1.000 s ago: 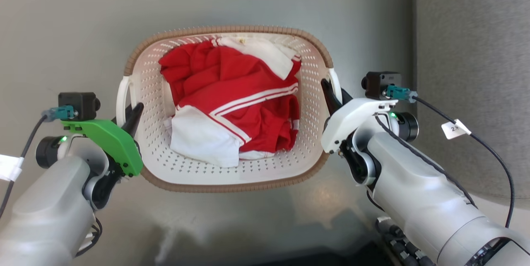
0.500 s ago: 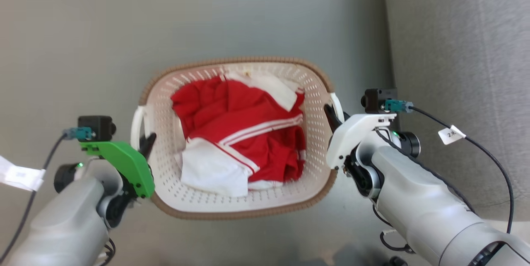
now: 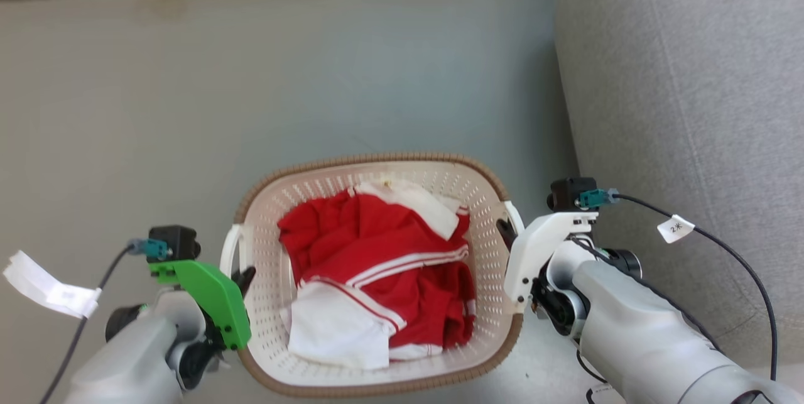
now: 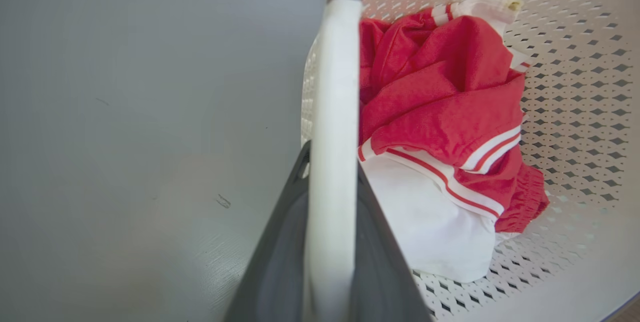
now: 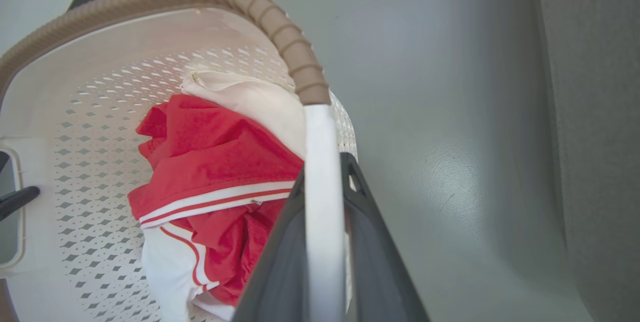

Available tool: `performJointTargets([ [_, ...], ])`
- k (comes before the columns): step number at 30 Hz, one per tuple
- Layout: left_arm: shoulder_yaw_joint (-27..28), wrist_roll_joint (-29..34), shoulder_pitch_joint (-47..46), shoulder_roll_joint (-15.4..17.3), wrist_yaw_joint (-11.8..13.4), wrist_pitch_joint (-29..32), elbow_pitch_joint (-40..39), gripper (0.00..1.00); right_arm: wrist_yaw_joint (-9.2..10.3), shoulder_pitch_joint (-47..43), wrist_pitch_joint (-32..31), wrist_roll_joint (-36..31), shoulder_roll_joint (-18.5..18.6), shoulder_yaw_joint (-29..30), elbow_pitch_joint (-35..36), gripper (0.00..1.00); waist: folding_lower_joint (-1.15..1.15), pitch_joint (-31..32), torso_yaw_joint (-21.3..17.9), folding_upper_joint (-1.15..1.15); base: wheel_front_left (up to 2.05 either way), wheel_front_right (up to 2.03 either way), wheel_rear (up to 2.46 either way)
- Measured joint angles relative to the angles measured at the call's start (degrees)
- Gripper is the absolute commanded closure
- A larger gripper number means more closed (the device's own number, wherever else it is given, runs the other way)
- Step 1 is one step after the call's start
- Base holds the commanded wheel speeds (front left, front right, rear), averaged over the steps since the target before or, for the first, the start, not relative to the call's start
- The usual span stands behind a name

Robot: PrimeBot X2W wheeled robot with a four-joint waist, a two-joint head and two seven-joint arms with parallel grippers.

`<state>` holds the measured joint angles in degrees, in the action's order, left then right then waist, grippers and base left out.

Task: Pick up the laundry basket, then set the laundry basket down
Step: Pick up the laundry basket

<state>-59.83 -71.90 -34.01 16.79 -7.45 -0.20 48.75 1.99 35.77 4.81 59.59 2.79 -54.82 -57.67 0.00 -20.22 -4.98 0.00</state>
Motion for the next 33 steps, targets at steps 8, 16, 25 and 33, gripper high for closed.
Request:
performJointTargets([
  [8, -1.56, -2.09, 3.96, -1.94, 0.18, 2.32, 1.98, 1.00, -1.76, -3.26, -3.08, 1.13, 0.08, -1.46, -2.41, 1.00, 0.00, 6.61, -0.21, 0.00, 0.00, 0.00, 0.00],
  [16, -2.88, -3.68, 7.98, -3.98, 0.18, 4.78, 4.15, 1.00, -3.15, -6.89, -6.43, 2.81, 0.12, -2.83, -4.63, 1.00, 0.00, 13.10, -0.67, 0.00, 0.00, 0.00, 0.00],
  [25, -3.16, -5.03, 8.53, -4.81, 0.18, 6.49, 5.14, 1.00, -3.96, -7.22, -8.43, 3.52, 0.37, -3.47, -5.36, 1.00, 0.00, 17.71, -1.47, 0.00, 0.00, 0.00, 0.00],
  [33, -3.25, -5.43, 8.53, -5.14, 0.18, 7.20, 6.02, 1.00, -4.25, -7.26, -9.36, 4.11, 0.32, -3.83, -5.63, 1.00, 0.00, 18.34, -1.74, 0.00, 0.00, 0.00, 0.00],
])
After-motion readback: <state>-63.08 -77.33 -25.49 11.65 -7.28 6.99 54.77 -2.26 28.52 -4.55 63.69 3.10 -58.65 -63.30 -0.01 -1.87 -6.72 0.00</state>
